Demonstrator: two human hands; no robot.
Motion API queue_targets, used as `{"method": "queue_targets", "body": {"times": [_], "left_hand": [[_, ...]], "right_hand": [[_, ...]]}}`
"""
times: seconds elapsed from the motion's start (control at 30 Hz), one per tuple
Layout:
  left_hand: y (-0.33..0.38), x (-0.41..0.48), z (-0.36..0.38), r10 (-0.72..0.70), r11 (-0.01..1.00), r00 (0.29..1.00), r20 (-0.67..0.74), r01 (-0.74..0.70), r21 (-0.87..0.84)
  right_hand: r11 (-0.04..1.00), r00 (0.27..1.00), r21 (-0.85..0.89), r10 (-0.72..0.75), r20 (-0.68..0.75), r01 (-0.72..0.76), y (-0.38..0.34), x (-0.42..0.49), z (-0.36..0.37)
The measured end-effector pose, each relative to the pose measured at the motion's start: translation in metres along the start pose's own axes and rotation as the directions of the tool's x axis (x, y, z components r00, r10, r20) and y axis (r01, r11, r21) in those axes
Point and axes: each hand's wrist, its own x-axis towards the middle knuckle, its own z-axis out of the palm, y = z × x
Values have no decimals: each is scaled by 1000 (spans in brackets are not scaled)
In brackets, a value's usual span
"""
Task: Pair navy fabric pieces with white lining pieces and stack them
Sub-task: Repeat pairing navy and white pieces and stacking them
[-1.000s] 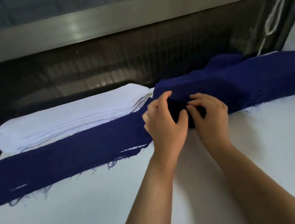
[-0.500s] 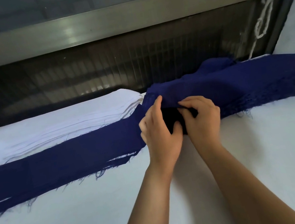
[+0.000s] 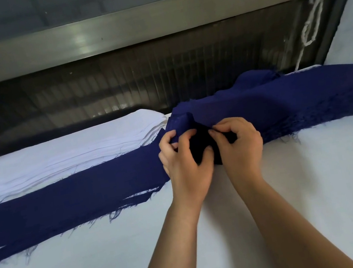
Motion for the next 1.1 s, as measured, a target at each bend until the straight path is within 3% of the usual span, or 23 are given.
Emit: {"method": "queue_targets", "body": {"times": [0.2,0.33,0.47,0.7,0.8,0.93,1.1], "left_hand": [[13,-4,-6,194,981,962,-190,-196,6],[21,-2,-6,245,969,968,-55,-244,22],[27,-8,2,215,959,964,160,-239,150],[30,-2,4,102,987,980,174,-122,107],[32,1,6,66,993,988,143,-79,91],[33,-1,7,55,998,998,-8,-55,41],[36,-1,-2,-71,969,994,-89,48,-241]], "right_hand": [[997,999,69,-22,-31,24,-1,-1,-1],[997,998,70,-40,-44,43,2,-3,0],[998,998,52,-36,-60,39,7,-3,1],[979,980,-61,-195,-47,192,6,-4,3],[979,979,-76,-193,-59,189,5,-5,3],[966,973,-193,-198,-117,173,10,-4,3],[958,970,-282,-114,-215,50,19,0,-5]]}}
